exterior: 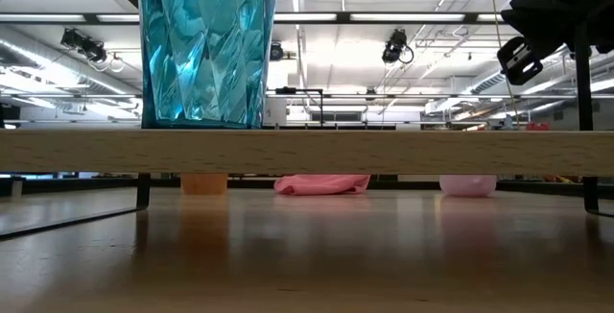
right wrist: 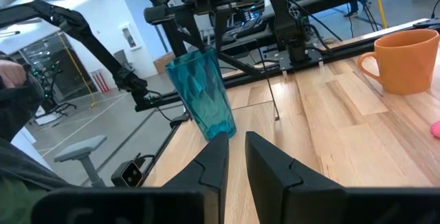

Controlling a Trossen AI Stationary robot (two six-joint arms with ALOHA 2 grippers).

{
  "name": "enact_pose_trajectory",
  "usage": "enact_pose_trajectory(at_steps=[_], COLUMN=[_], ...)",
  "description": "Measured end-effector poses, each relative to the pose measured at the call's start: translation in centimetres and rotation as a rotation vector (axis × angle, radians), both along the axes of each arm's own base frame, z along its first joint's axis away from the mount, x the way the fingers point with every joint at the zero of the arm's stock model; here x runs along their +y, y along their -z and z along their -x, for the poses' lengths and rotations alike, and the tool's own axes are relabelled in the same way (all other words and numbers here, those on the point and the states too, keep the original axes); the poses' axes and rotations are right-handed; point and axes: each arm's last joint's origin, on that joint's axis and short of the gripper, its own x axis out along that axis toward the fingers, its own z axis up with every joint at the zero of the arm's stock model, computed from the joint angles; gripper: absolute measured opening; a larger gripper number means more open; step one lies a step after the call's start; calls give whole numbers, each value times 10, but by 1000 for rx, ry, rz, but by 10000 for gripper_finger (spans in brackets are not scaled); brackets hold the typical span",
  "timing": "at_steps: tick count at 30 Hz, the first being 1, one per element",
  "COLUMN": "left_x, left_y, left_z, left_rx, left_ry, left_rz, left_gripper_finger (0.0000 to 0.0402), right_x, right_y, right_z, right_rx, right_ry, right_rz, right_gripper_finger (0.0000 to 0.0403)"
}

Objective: Stack small to large cups/mugs on shelf
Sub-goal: Put the orange mug on the shelf

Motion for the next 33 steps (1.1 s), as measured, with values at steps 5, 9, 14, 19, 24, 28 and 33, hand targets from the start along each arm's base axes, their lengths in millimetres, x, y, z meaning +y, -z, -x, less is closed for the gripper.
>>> enact_pose_trajectory(at_steps=[5,9,14,19,24,28,33], left_x=[2,6,9,14,32,57,93], left_y=[-8,-17,-30,-43,-57,-63,-73], left_z=[3,7,15,24,36,50,62], left_rx=[-20,-61,-103,-142,-176,-138,-147], left_ry=[3,-1,-1,-5,-57,-148,-228], left_rz=[41,56,70,81,13,-119,-300], left_gripper_finger=[111,116,119,117,118,111,113], right_x=[0,0,0,0,0,0,0], right_y=[0,0,0,0,0,0,0], right_z=[0,0,0,0,0,0,0], right_rx=[0,-2,-2,0,0,1,-3], right_ry=[0,0,0,0,0,0,0], right_rz=[0,-1,-1,0,-3,-8,-9], right_gripper_finger=[58,58,58,58,58,58,58])
